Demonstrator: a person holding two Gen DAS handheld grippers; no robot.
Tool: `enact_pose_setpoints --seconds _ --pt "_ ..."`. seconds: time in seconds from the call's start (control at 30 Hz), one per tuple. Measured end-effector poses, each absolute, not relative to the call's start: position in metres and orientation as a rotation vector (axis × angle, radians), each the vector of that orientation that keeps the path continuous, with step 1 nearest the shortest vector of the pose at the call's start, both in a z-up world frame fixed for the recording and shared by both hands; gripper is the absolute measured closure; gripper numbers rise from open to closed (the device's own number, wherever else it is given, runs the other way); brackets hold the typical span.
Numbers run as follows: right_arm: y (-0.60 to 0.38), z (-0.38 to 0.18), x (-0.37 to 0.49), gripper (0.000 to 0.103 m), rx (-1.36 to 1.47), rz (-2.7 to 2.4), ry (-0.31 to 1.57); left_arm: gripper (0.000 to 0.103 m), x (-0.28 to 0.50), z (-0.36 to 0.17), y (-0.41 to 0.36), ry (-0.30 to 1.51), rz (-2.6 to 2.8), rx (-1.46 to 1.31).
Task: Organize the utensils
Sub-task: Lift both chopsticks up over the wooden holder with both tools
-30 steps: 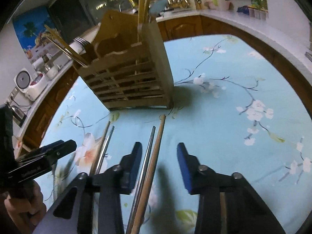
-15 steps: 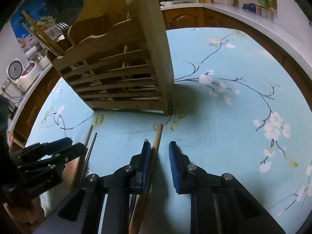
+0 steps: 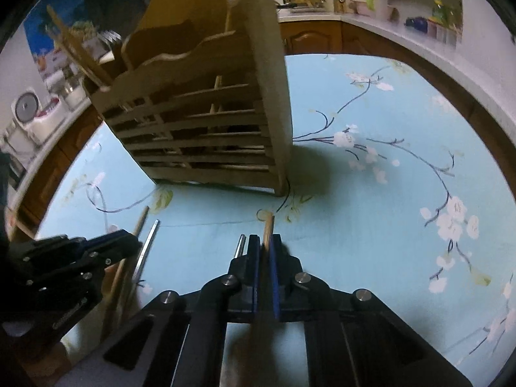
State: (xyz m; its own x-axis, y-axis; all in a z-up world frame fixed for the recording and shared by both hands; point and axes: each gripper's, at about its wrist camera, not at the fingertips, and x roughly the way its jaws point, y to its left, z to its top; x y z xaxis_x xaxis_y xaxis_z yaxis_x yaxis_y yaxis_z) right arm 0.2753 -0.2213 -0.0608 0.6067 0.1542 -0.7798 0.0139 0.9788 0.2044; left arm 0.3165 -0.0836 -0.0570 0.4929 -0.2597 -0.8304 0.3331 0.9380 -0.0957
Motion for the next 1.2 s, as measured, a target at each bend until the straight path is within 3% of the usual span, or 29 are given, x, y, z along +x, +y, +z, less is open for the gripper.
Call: enact_pose_setpoints --seconds 0.57,1.2 --pt "-0.231 0.01 0.217 0.098 0.292 0.159 0.741 0.098 0.27 0.02 -0.033 0.858 -0.429 -0.137" --pt "-0.239 0.12 0.174 0.098 0.248 0.176 0.469 0.099 0.228 0.108 -0.017 0.644 -0.466 -0.157"
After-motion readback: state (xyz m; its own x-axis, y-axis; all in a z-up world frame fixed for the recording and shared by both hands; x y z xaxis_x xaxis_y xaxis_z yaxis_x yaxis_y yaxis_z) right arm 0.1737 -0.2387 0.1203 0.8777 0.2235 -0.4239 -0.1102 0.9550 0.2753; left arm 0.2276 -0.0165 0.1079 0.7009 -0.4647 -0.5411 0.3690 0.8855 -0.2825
